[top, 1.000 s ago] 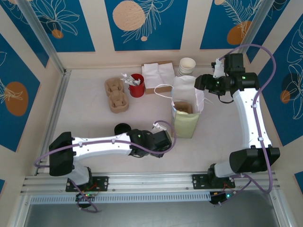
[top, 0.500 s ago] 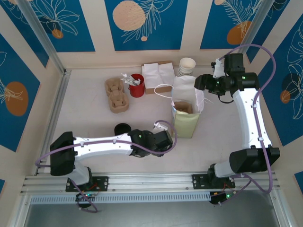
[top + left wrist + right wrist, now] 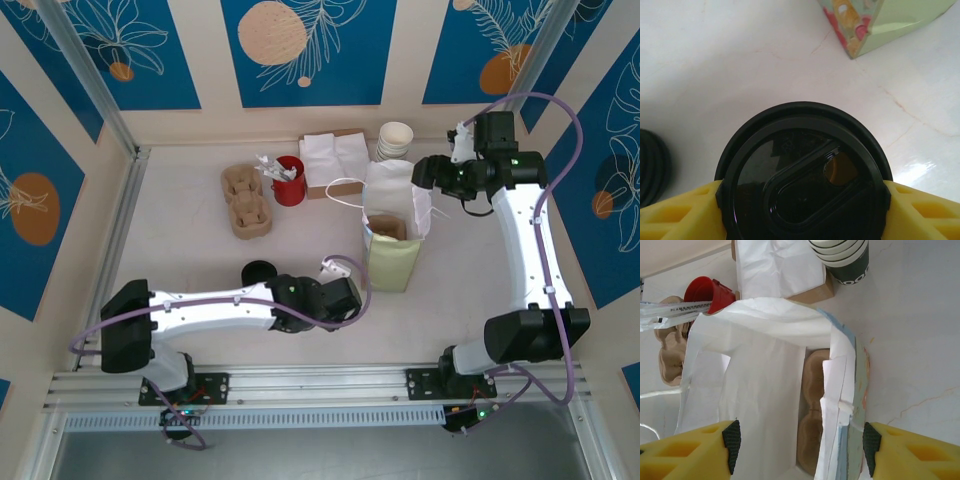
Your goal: Pack the takeout coffee
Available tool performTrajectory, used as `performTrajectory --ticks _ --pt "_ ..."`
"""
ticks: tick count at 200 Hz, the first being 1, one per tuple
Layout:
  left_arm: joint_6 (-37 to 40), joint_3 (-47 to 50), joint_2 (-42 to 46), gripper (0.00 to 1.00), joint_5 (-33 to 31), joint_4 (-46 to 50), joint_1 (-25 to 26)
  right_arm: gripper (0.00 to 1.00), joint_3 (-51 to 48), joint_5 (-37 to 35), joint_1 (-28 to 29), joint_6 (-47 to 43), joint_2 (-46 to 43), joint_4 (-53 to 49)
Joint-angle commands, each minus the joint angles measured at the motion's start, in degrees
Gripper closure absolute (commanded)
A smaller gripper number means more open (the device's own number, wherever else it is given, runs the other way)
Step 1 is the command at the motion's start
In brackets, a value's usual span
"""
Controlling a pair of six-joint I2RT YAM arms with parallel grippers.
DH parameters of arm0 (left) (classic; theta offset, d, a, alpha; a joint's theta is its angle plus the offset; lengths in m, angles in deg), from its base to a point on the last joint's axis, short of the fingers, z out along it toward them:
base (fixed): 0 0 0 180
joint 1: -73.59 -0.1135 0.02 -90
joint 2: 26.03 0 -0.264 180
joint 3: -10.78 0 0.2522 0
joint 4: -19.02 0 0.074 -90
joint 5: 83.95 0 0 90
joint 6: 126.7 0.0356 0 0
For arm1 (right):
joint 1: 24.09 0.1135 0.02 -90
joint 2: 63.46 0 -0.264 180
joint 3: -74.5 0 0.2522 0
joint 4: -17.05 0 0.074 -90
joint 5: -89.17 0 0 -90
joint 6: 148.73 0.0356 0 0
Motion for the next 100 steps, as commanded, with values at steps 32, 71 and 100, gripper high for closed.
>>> performTrajectory --ticks 32,71,100 --pt "5.5 -10.6 5.9 0.32 -6.5 9.3 -0.5 0.33 4.5 3.2 -0.6 -7.2 2.8 5.1" --pt "9.5 -18.7 6.7 0.32 -6.6 13.3 -2.5 0.34 5.8 8.3 -0.5 -17.4 6.6 8.5" --pt "12.0 -24.4 6.7 0.31 -4.4 16.3 -5.0 0.33 9.1 11.0 -0.3 -24.7 11.1 6.8"
